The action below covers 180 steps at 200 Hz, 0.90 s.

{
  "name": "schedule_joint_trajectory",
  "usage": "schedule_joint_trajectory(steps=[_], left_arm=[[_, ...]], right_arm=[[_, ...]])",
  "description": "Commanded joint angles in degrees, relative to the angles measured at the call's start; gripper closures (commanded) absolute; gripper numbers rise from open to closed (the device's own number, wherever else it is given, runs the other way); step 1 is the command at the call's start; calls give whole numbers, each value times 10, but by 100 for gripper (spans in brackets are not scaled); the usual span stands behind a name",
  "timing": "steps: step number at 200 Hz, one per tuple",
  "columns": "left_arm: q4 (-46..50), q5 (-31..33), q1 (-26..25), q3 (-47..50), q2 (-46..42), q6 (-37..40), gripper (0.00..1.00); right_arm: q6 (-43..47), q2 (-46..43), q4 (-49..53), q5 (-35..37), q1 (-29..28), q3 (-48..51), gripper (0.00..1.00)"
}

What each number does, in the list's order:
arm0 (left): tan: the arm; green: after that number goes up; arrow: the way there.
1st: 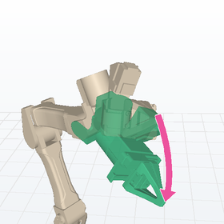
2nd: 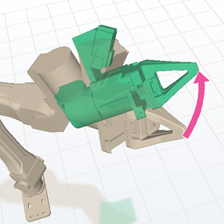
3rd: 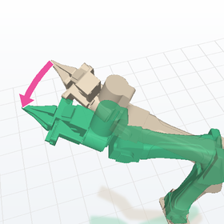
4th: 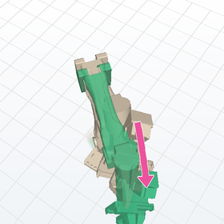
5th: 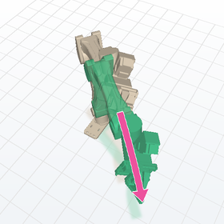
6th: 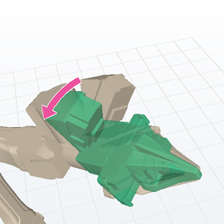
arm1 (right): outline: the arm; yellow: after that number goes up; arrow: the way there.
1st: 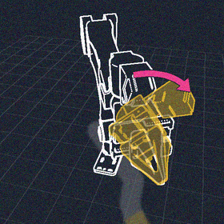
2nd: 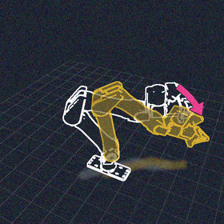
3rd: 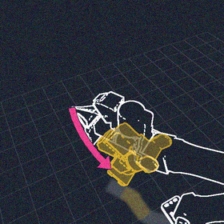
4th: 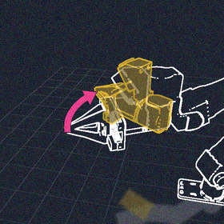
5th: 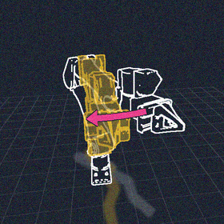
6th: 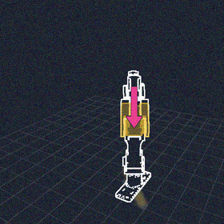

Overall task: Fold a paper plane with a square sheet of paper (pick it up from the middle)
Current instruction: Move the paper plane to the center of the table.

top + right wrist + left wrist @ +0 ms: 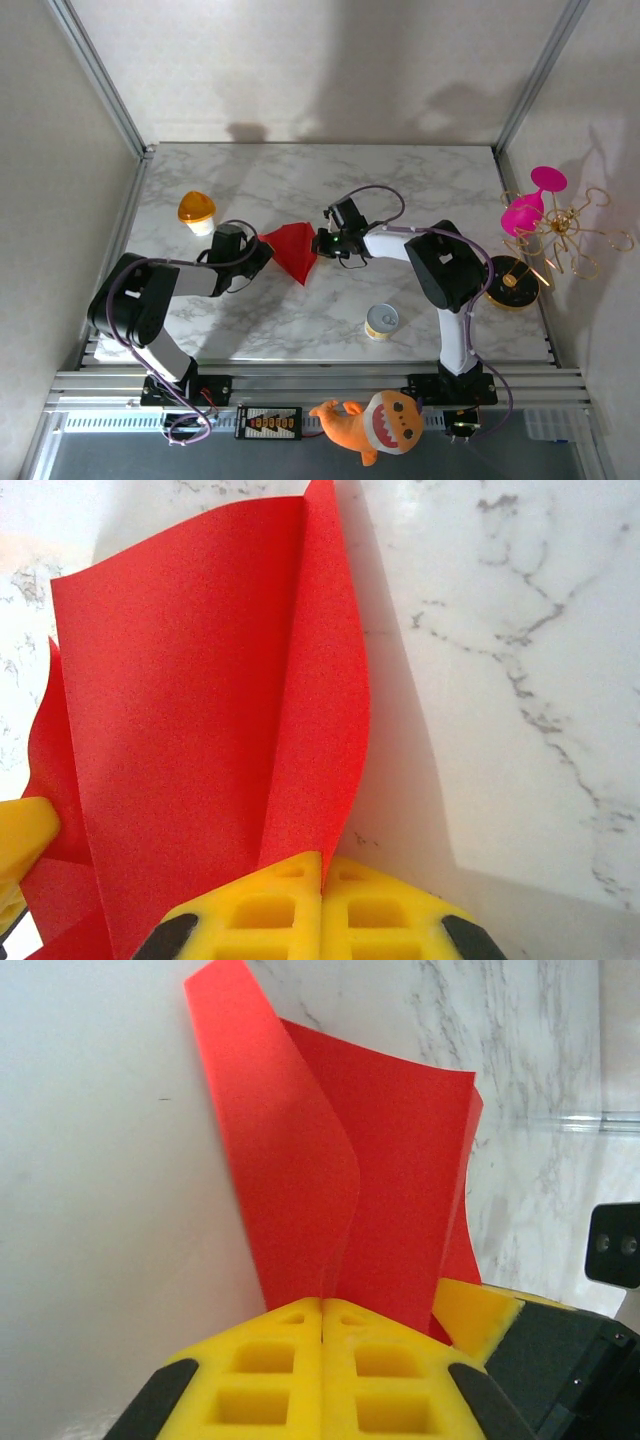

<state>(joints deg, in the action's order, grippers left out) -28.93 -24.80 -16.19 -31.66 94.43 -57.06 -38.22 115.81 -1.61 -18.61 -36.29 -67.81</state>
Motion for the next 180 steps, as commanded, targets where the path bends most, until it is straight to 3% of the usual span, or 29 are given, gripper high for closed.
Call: schedule_joint_trajectory(steps=[1, 38, 63, 100, 180], left_arm=[[-22, 12, -2, 12, -1, -13, 100], [-31, -5, -2, 14, 5, -9, 100], [-28, -11, -2, 14, 2, -2, 95], [-28, -17, -3, 14, 3, 6, 91], [-23, -17, -3, 16, 18, 14, 93]], right_arm=[[-22, -17, -18, 7, -1, 15, 95], [-25, -10, -23, -27, 3, 14, 84], [-19, -8, -25, -47, 6, 9, 79], [-8, 1, -27, -72, 8, 5, 77], [-1, 3, -32, -111, 11, 13, 78]])
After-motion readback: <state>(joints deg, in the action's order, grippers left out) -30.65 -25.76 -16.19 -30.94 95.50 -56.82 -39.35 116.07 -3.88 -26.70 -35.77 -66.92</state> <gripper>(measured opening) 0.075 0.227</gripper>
